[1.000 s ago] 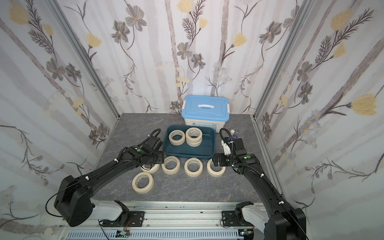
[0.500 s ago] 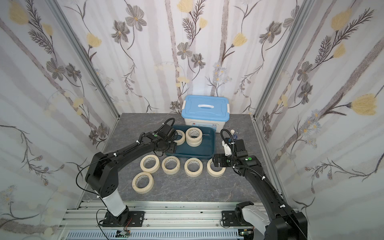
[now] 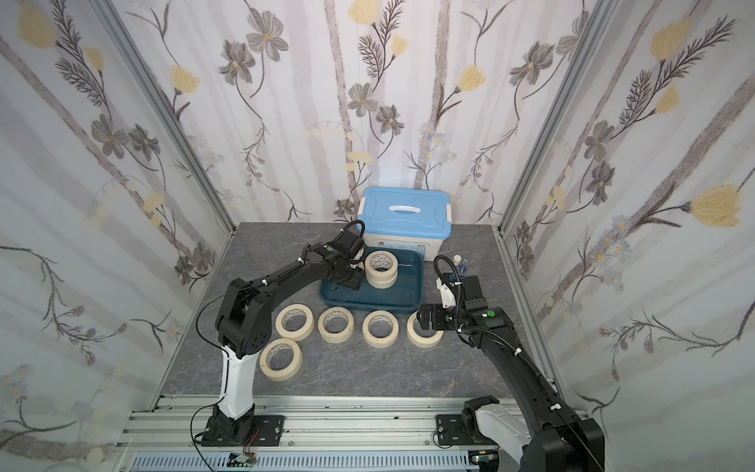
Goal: Take out the art tape in the storage box
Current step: Pick up the art tape from the storage box.
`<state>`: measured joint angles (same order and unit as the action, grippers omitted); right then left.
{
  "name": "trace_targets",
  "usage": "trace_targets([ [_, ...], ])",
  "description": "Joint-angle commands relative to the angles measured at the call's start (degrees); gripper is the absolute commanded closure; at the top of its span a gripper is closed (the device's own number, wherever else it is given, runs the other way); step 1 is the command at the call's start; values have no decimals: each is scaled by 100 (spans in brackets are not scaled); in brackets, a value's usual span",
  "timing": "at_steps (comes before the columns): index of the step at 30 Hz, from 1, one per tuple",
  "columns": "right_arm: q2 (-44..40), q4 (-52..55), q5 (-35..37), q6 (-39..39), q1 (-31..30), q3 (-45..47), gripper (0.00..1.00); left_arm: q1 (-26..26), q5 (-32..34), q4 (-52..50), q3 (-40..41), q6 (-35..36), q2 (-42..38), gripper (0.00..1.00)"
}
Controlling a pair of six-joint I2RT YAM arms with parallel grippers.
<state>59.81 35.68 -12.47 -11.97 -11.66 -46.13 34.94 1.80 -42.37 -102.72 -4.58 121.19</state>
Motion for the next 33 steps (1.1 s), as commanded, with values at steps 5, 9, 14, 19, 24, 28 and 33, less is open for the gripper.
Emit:
trace_targets([
  [5, -77, -70, -31, -49, 12, 63, 0, -208, -525, -384, -880, 551, 631, 43],
  [9, -74, -70, -45, -60, 18, 84, 0, -243, -645, -668, -1419, 659, 1046, 44],
  [14, -104, -65, -31, -69, 28, 103, 0, -294, -607, -836, -1767, 695, 1356, 45],
  [19, -104, -70, -29, -86, 26, 102, 0, -371, -593, -869, -1947, 674, 1547, 47],
  [24, -95, -68, -19, -94, 40, 97, 0, -421, -671, -878, -1999, 684, 1675, 48],
  [28, -75, -66, -10, -95, 39, 97, 0, -418, -701, -912, -2025, 679, 1771, 49],
  [33, -78, -64, -11, -108, 40, 96, 0, -418, -680, -1016, -2175, 683, 1910, 58],
])
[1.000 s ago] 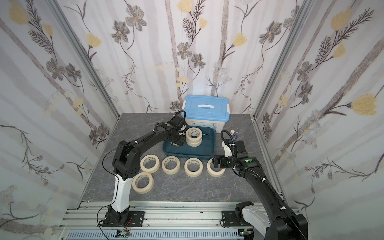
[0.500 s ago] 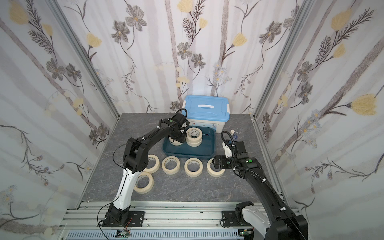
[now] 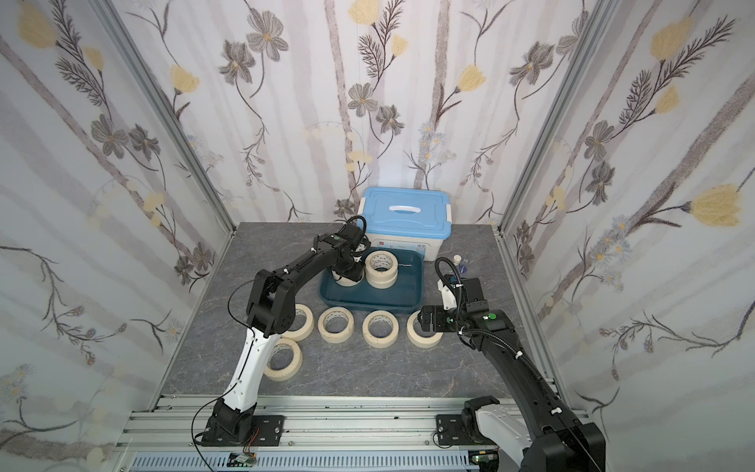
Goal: Take out the art tape in the storage box
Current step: Pick up the art tape from the storage box.
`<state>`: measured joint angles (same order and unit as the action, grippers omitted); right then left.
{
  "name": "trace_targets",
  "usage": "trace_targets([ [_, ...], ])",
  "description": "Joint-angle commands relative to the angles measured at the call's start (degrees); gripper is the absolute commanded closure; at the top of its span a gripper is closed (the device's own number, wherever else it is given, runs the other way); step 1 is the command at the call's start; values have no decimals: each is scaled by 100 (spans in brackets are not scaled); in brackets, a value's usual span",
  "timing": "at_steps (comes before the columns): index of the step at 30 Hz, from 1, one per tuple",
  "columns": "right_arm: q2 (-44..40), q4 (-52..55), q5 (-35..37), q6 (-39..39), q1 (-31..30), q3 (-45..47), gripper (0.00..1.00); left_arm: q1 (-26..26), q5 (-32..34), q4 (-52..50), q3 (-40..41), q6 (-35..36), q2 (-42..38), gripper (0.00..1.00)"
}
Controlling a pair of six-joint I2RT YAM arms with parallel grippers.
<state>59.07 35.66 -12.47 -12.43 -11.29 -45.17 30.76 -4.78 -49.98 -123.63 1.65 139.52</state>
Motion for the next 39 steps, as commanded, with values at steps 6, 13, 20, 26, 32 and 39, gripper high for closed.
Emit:
trace_targets([
  [6, 8, -61, -7, -76, 4, 10, 0, 0, -100, -286, -159, 35, 83, 71],
  [13, 6, -68, 0, -76, 9, 26, 0, -6, -177, -312, -198, -14, -8, 80],
  [20, -5, -69, 12, -76, 10, 32, 0, 9, -194, -331, -201, -75, -230, 87],
  [26, -10, -73, 16, -76, 12, 35, 0, 8, -298, -376, -165, -189, -455, 89],
  [32, -31, -75, 4, -84, 14, 34, 0, 11, -397, -285, 143, -356, -890, 91],
  [39, 5, -120, -39, -109, 18, 12, 0, 56, -434, 43, 1033, -615, -1764, 92],
])
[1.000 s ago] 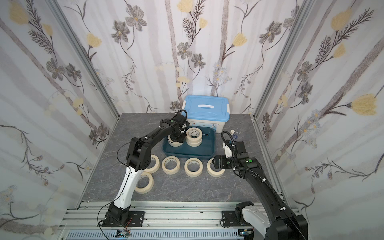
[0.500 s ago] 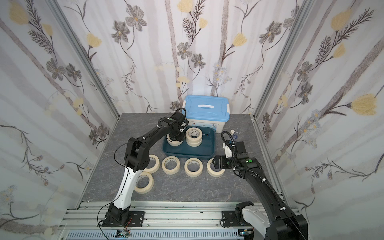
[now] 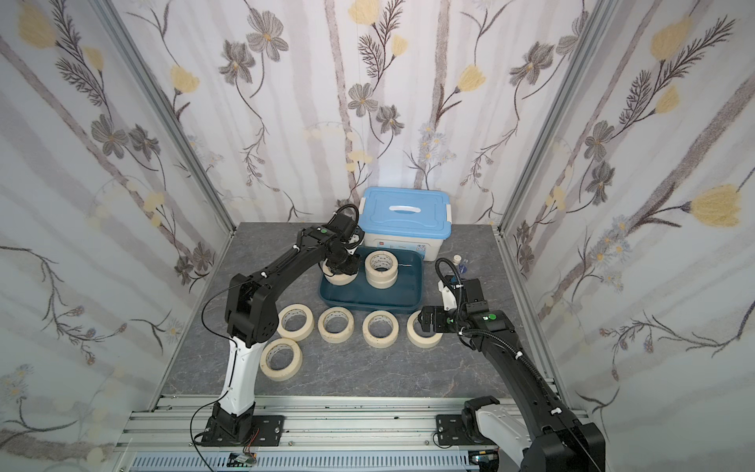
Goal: Take out the art tape in the storage box
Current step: Pick up the art tape from the storage box, then place the art tape at the center of the board.
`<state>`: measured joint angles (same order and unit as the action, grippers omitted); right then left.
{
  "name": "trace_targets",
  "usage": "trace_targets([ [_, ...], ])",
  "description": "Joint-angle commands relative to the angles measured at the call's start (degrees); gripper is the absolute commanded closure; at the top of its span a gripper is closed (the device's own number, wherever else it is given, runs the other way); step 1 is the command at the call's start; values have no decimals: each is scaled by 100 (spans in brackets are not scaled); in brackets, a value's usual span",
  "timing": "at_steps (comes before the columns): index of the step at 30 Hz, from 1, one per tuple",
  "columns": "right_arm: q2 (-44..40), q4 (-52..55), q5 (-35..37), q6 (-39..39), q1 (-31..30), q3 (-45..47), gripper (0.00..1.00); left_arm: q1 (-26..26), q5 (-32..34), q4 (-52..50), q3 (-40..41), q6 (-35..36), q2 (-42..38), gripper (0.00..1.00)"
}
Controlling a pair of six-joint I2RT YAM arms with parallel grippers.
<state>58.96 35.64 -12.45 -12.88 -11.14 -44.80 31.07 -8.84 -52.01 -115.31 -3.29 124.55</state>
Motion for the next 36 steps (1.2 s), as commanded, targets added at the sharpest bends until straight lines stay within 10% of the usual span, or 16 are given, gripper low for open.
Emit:
trace_targets([
  [1, 19, -126, -46, -74, 6, -33, 0, 42, -22, 289, 355, -152, -420, 92],
  [36, 635, -670, -217, -314, 6, -259, 0, 1253, 263, 429, 4517, -2003, -3877, 92],
])
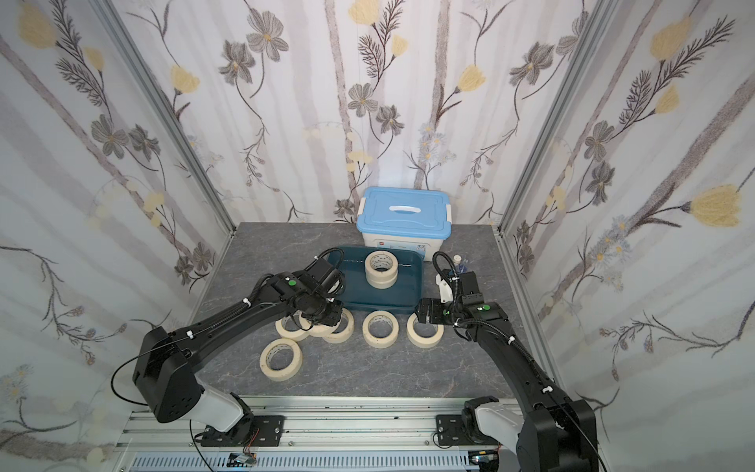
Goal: Take out the art tape in the storage box
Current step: Place the art tape at the center of the board.
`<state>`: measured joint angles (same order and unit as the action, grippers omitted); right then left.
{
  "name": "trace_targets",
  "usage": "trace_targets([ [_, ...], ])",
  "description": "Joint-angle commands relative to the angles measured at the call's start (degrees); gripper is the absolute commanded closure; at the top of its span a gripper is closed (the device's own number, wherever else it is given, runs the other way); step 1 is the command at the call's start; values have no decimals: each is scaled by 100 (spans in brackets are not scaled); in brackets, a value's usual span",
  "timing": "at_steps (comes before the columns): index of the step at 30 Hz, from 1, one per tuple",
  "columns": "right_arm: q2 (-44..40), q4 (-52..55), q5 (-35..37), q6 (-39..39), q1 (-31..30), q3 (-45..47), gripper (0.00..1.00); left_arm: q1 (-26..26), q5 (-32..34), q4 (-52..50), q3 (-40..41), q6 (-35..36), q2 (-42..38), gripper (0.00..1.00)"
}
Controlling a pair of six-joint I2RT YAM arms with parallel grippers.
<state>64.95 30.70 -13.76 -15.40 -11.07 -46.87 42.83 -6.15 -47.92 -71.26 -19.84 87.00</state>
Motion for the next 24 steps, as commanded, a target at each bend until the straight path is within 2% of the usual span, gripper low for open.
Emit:
trace_targets([
  [1, 44, -188, -75, -64, -5, -65, 0, 131, -32, 59, 212, -453, -190, 92],
  [10, 270, -284, -49, -69, -3, -168, 0, 530, -287, 404, 923, -1221, -646, 92],
  [24, 494, -345, -55, -49, 0, -322, 0, 972, -489, 651, 1428, -1756, -627, 92],
])
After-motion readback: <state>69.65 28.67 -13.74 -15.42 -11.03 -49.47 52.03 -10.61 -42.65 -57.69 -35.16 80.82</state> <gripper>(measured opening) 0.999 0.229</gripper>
